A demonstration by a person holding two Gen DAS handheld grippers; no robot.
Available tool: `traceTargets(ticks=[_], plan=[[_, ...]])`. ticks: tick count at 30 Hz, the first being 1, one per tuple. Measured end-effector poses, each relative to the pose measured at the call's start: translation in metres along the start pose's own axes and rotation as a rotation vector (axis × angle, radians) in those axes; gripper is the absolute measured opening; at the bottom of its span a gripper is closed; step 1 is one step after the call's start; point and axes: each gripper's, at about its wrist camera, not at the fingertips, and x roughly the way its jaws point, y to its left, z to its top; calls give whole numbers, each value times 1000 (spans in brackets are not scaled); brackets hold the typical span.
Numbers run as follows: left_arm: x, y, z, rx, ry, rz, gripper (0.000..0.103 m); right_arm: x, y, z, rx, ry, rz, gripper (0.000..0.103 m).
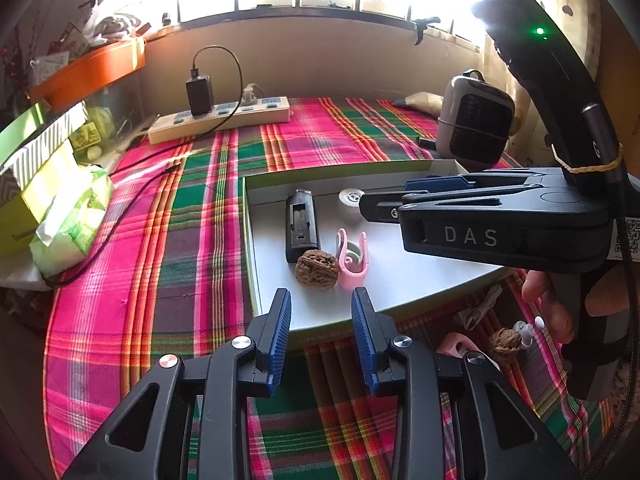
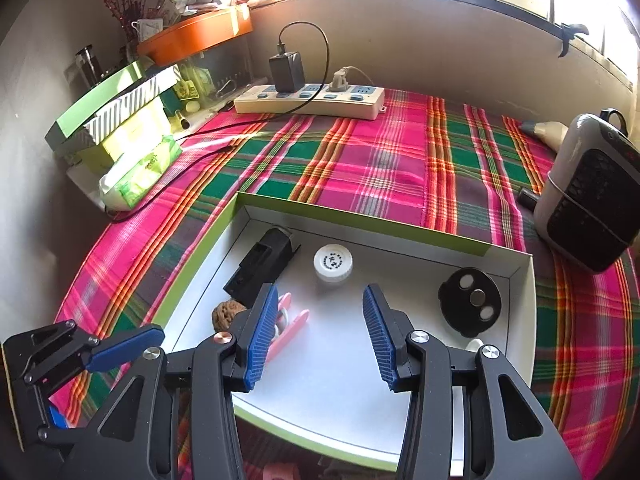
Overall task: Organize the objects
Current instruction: 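Withdraw both tools from the box toward the remaining objects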
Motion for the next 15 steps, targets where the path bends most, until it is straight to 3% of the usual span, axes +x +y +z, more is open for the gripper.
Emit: traceTargets(ticks=[15], plan=[[-24, -12, -17, 11, -21, -19, 30, -53, 3, -40, 35, -92, -35, 46]])
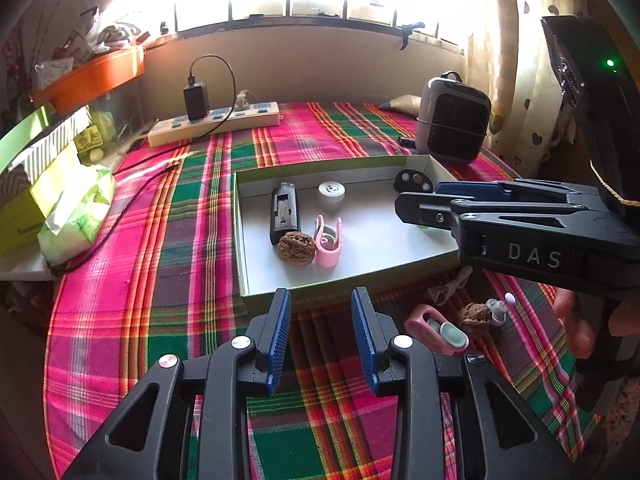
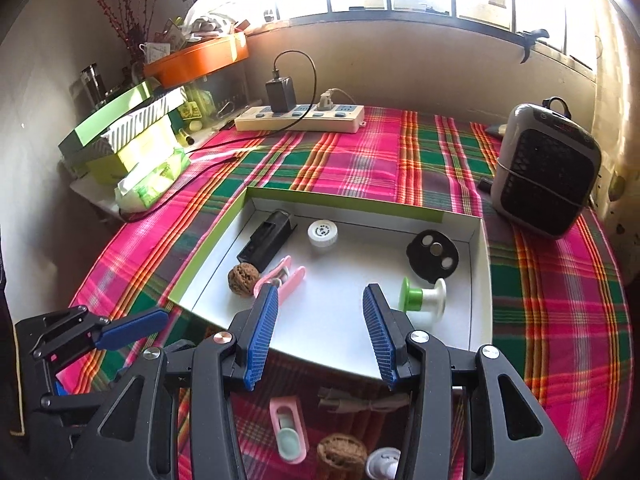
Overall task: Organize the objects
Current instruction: 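Withdraw both tools from the box toward the remaining objects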
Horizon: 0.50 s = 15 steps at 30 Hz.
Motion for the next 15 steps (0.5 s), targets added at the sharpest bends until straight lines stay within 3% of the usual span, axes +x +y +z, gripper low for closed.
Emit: traceTargets(ticks=[11, 15], plan=[[-1, -19, -20, 13, 26, -52, 30, -34, -12, -40, 14, -42, -76, 46], [-2, -26, -22, 14, 24, -69, 36, -44, -19, -53, 15, -58, -115, 46]])
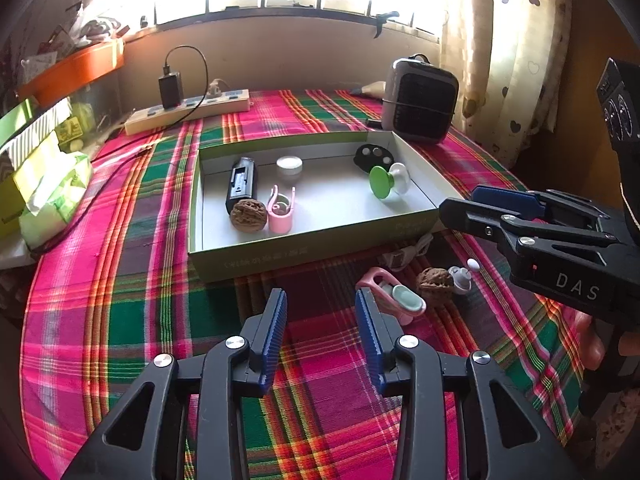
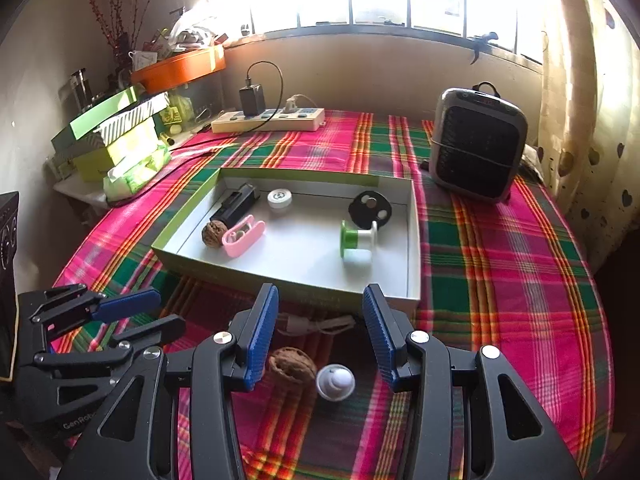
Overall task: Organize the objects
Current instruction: 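Withdraw both tools from the box toward the remaining objects, then close left tool on the pink-and-mint holder while right tool approaches the second walnut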
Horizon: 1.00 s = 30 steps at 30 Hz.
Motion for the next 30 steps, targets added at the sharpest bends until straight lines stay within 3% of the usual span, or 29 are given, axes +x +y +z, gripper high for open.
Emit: traceTargets(ticks=[17, 30], plan=[[17, -30, 4, -16, 58, -106, 45, -18, -32, -41, 89, 7, -37, 46], [39, -32, 4, -23, 120, -68, 45, -12, -35, -42, 103, 24, -30, 46]])
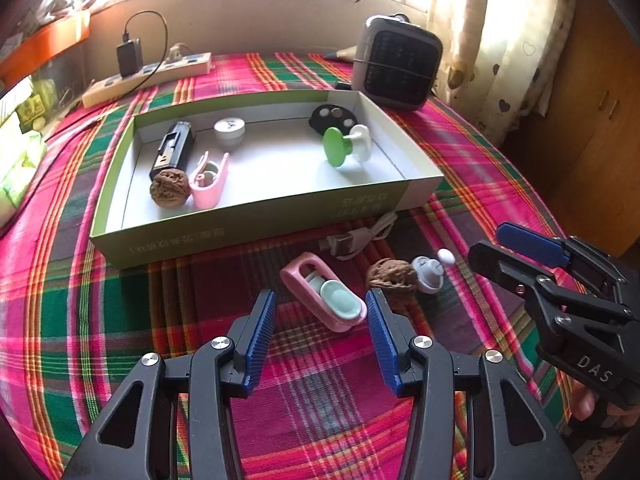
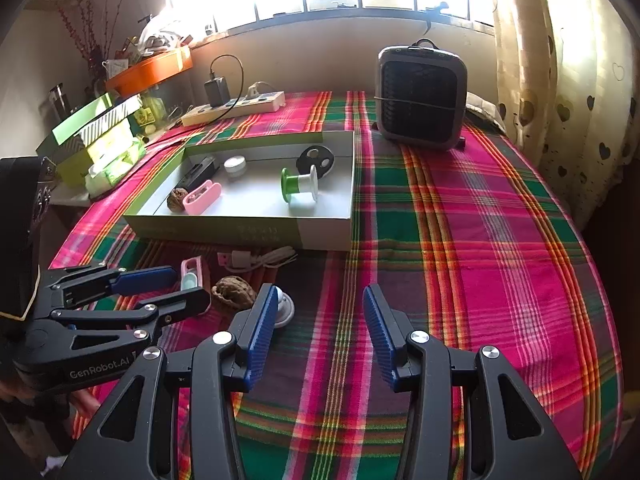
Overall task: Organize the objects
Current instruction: 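Close left tool on the pink-and-mint holder while right tool approaches the second walnut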
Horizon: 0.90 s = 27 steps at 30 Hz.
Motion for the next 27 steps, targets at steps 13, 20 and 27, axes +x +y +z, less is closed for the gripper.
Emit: traceTargets(ticks=[13, 20, 27], plan=[[0, 29, 3, -9, 0, 18, 45, 3, 11, -1, -15, 25, 11, 46], [9, 26, 14, 65, 17, -5, 45, 4, 20, -2, 1, 37, 2, 46], [15, 24, 23, 124, 26, -11, 45, 6, 24, -4, 45, 44, -9, 46]])
